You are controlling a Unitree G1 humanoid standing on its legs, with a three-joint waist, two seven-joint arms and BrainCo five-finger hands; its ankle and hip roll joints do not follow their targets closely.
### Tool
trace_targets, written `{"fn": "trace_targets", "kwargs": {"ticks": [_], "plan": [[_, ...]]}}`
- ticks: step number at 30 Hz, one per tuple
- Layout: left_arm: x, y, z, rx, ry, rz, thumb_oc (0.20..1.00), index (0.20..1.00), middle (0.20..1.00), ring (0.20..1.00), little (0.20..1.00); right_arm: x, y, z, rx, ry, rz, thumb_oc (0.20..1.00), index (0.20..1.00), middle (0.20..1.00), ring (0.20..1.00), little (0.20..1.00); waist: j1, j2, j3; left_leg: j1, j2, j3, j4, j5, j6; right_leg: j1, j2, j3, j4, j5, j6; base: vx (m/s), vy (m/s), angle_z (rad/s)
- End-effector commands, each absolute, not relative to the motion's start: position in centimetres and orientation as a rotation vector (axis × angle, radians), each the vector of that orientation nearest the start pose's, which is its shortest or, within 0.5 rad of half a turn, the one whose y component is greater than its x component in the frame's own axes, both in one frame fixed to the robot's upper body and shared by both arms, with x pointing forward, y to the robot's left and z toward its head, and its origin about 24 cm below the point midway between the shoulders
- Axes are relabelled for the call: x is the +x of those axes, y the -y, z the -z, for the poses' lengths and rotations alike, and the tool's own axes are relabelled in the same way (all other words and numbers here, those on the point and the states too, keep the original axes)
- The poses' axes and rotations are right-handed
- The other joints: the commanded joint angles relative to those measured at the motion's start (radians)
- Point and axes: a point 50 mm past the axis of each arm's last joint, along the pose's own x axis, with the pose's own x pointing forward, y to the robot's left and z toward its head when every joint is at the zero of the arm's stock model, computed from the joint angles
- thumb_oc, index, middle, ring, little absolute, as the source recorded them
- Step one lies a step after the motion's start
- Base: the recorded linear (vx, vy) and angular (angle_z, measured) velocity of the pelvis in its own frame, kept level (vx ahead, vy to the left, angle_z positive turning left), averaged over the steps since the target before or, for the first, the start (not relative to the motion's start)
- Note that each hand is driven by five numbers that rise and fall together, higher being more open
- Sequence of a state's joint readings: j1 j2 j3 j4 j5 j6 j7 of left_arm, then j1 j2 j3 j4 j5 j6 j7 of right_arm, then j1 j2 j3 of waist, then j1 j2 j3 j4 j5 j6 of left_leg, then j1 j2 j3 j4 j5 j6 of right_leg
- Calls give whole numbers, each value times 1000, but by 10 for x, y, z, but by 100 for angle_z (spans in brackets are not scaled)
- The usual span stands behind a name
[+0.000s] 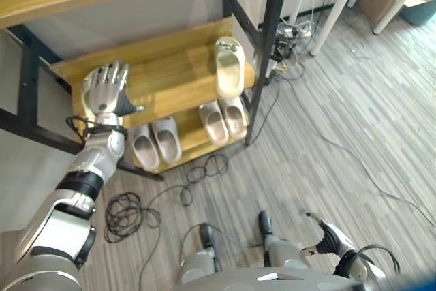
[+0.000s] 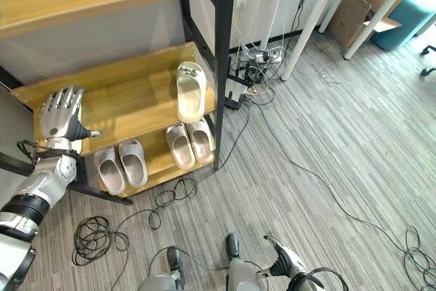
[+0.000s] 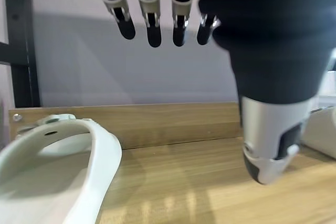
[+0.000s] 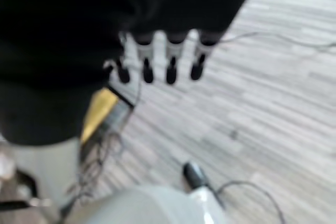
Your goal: Arrange the slippers neatly on the shoe rack.
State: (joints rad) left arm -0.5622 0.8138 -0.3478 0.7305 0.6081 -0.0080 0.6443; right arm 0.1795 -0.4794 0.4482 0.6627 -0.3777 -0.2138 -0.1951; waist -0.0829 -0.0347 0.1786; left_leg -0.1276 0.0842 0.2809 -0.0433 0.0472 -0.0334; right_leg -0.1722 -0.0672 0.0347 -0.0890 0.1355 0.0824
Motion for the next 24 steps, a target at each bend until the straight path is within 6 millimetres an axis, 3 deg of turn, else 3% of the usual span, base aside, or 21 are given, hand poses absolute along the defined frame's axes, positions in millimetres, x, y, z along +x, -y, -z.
{"fn": "trace_targets", "kwargs": {"ticks": [1, 8, 10, 12, 15, 17, 19, 24], "plan": [[320, -334, -160, 1514, 314, -676, 1000, 1000, 1000, 1000, 1000, 119, 221, 112, -889, -612, -380, 1000, 1000, 1000, 1000, 1000, -9, 4, -12, -126, 33, -73, 206, -105, -16, 8, -59, 6, 178, -199, 90, 26, 28, -22], [292, -331, -134, 1380, 320, -665, 1000, 1000, 1000, 1000, 1000, 107, 223, 119, -795, -691, -296, 1000, 1000, 1000, 1000, 1000, 15, -1, -36, -32, -14, -78, 232, -171, 25, 74, -100, 11, 275, -201, 117, 196, 152, -14], [287, -330, -128, 1343, 310, -665, 1000, 1000, 1000, 1000, 1000, 104, 222, 120, -769, -711, -278, 1000, 1000, 1000, 1000, 1000, 8, -2, -32, 0, -36, -91, 235, -186, 41, 60, -104, 16, 384, -143, 125, 131, 119, 7], [287, -324, -123, 1317, 309, -627, 1000, 1000, 1000, 1000, 1000, 89, 234, 128, -742, -799, -238, 1000, 1000, 1000, 1000, 1000, -2, 11, -25, 42, -48, -118, 231, -202, 56, 12, -76, 28, 504, -121, 126, 149, 115, 5], [290, -313, -115, 1281, 304, -596, 1000, 1000, 1000, 1000, 1000, 86, 234, 134, -724, -843, -216, 1000, 1000, 1000, 1000, 1000, -16, 22, -20, 80, -65, -153, 219, -213, 60, -36, -44, 43, 530, -141, 110, 194, 62, 22], [296, -305, -112, 1266, 308, -563, 1000, 1000, 1000, 1000, 1000, 83, 234, 138, -709, -870, -206, 1000, 1000, 1000, 1000, 1000, -34, 28, -16, 113, -83, -191, 198, -226, 60, -73, -17, 50, 469, -176, 94, 193, -7, 54], [301, -295, -106, 1255, 310, -507, 1000, 1000, 1000, 1000, 1000, 83, 236, 140, -728, -892, -197, 1000, 1000, 1000, 1000, 1000, -49, 22, -12, 155, -109, -234, 183, -245, 49, -118, -30, 64, 318, -137, 102, 276, -77, 55], [307, -269, -98, 1243, 348, -397, 1000, 1000, 1000, 1000, 1000, 79, 235, 143, -738, -910, -204, 1000, 1000, 1000, 1000, 1000, -77, 22, -25, 209, -104, -298, 180, -270, 26, -103, -45, 64, 234, -106, 117, 230, -112, 66]]}}
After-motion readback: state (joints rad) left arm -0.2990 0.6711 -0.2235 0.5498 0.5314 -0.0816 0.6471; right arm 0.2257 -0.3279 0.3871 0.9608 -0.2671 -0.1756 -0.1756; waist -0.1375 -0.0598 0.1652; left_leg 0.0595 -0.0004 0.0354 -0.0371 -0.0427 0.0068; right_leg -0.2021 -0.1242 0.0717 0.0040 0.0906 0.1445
